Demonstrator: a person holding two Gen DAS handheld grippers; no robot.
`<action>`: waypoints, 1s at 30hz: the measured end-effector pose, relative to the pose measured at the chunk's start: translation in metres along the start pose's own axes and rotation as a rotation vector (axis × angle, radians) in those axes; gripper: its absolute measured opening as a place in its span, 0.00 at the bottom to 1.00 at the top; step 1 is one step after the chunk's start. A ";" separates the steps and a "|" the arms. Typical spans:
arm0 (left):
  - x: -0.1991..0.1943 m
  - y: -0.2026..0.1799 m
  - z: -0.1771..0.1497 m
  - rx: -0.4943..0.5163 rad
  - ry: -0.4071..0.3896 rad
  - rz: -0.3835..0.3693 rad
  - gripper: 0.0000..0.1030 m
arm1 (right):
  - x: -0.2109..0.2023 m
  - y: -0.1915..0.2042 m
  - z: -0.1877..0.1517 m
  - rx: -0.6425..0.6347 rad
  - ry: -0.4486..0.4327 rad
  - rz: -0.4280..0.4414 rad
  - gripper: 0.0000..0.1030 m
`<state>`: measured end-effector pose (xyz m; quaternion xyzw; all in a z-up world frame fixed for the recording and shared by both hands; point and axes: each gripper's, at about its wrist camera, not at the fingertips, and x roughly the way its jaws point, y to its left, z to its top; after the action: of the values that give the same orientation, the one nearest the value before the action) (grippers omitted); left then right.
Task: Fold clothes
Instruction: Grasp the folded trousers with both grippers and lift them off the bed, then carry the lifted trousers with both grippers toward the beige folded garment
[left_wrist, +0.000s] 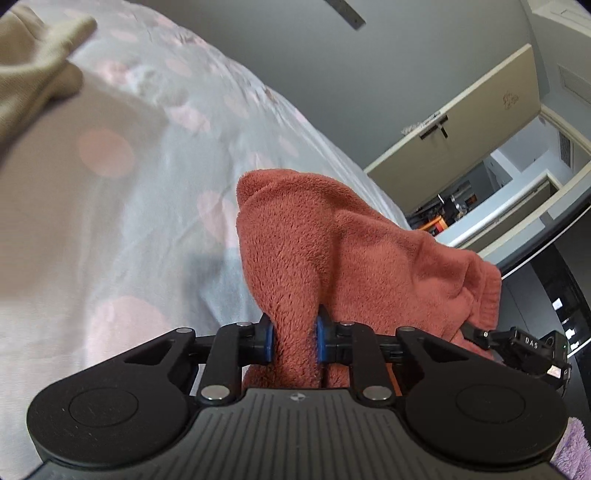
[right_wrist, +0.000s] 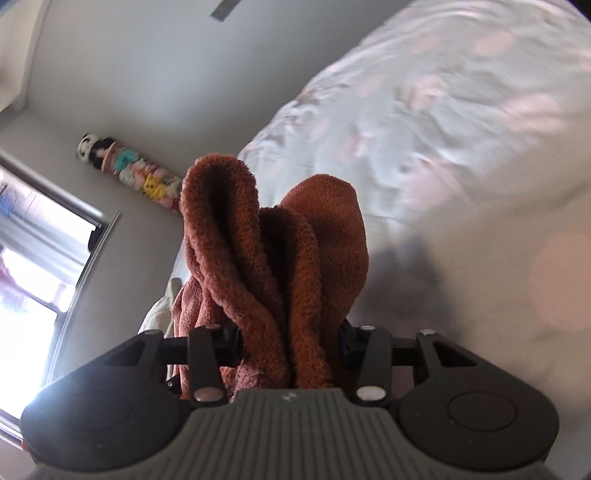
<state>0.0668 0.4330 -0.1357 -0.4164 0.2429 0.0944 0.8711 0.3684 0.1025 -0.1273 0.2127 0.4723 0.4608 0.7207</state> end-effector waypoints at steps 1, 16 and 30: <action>-0.012 0.001 0.003 -0.006 -0.021 0.005 0.17 | 0.004 0.015 0.002 -0.024 0.007 0.008 0.47; -0.232 0.091 0.045 -0.132 -0.327 0.177 0.17 | 0.139 0.266 -0.032 -0.366 0.212 0.166 0.47; -0.317 0.173 0.065 -0.397 -0.606 0.447 0.17 | 0.328 0.516 -0.103 -0.833 0.434 0.224 0.46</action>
<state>-0.2479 0.6052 -0.0596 -0.4665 0.0370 0.4440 0.7641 0.0812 0.6230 0.0485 -0.1455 0.3612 0.7194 0.5752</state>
